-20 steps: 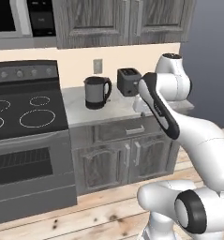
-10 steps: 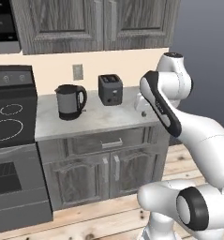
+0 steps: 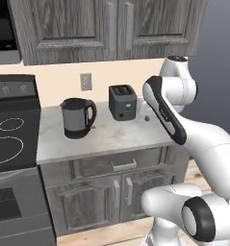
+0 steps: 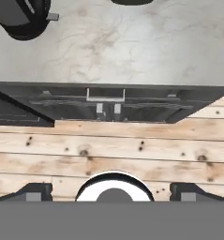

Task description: Navigate to the toaster.

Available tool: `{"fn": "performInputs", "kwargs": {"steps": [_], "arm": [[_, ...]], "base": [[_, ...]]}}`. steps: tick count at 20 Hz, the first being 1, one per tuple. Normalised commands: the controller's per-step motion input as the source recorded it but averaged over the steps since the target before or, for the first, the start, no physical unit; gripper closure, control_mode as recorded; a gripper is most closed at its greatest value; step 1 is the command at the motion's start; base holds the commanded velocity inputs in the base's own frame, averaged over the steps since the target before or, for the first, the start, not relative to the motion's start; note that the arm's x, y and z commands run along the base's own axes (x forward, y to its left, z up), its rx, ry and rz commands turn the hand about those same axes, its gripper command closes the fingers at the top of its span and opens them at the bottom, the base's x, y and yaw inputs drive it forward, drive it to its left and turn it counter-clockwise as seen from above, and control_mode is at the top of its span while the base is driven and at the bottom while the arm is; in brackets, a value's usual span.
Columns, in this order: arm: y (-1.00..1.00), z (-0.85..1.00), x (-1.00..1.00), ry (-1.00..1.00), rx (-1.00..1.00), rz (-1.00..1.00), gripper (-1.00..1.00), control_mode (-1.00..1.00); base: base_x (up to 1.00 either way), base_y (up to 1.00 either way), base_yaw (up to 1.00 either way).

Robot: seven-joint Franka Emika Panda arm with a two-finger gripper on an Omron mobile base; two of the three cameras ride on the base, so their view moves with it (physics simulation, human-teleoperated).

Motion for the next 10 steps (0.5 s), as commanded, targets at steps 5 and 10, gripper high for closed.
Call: {"fn": "performInputs", "kwargs": {"steps": [5, 10], "arm": [[0.00, 0.00, 0.00, 0.00, 0.00, 0.00, -1.00, 1.00], [0.00, 0.00, 0.00, 0.00, 0.00, 0.00, -1.00, 1.00]], "base": [[0.69, -0.34, 0.03], [0.33, -0.54, 0.00]]}}
